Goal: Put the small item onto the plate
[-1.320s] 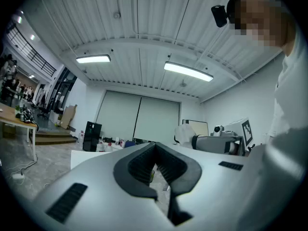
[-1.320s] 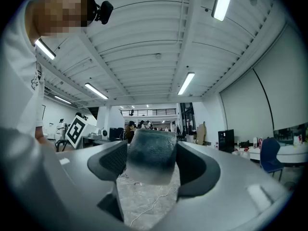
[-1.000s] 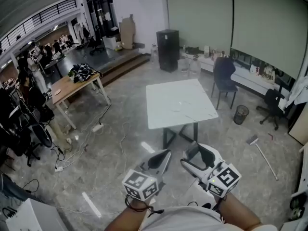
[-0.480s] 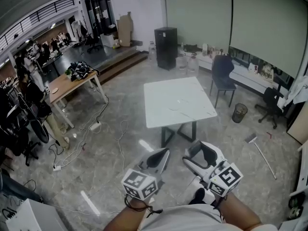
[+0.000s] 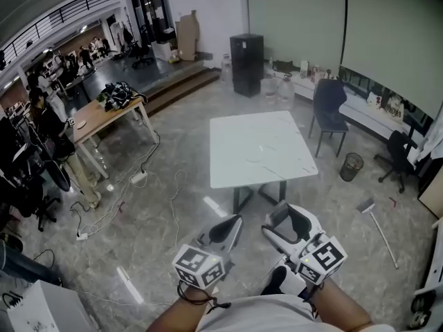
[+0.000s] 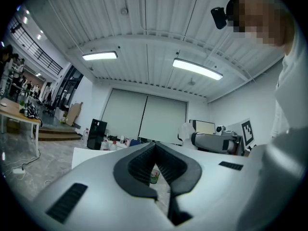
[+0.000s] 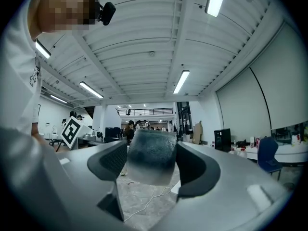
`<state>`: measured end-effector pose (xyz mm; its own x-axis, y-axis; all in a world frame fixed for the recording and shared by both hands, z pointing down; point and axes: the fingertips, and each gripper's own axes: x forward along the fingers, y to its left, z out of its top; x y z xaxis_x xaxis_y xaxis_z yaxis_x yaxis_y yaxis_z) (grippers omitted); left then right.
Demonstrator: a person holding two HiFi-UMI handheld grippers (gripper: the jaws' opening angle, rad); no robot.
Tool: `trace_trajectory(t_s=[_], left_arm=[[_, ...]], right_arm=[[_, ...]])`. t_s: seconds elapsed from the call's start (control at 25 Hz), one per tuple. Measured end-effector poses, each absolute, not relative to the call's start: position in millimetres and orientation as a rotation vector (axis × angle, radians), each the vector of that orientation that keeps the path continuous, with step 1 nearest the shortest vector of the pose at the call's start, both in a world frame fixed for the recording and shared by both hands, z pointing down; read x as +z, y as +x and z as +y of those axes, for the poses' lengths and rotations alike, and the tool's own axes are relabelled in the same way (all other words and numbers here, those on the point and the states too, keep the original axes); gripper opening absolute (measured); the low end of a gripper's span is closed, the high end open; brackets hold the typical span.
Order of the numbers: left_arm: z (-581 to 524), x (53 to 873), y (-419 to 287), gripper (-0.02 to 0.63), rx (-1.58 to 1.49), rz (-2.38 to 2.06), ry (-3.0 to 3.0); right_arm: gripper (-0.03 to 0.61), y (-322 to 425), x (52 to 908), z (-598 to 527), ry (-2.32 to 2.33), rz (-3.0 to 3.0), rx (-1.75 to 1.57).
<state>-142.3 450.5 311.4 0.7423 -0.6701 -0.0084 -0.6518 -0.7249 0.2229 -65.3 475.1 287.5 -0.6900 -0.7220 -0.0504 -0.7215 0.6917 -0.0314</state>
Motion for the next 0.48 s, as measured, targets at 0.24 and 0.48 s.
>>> trace_trajectory(t_s=[0.24, 0.48], left_arm=[[381.2, 313.2, -103.8, 0.005, -0.13, -1.08, 2.729], [309.2, 309.2, -59.8, 0.005, -0.14, -1.117, 2.721]], right_arm=[[0.311, -25.0, 293.2, 402.0, -1.185, 2.847, -0.039], [0.311, 16.9, 294.6, 328.1, -1.145, 2.875, -0.051]])
